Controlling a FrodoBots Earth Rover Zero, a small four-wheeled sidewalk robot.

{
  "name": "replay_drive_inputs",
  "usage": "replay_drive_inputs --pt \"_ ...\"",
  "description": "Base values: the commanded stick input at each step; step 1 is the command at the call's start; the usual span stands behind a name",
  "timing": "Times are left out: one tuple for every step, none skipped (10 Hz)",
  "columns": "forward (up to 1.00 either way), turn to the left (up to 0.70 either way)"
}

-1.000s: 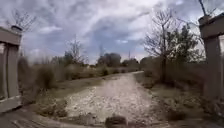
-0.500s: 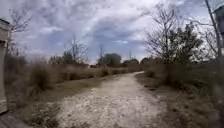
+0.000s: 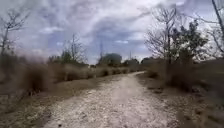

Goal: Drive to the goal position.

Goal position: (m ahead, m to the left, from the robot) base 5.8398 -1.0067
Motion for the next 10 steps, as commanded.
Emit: replay_drive_inputs --pt "0.50 0.00" --pt "0.50 0.00" --pt "0.50 0.00" --pt "0.50 0.00" --pt "0.50 0.00" --pt "0.50 0.00" --pt "0.50 0.00" --pt "0.50 0.00" --pt "0.50 0.00" --pt "0.50 0.00"
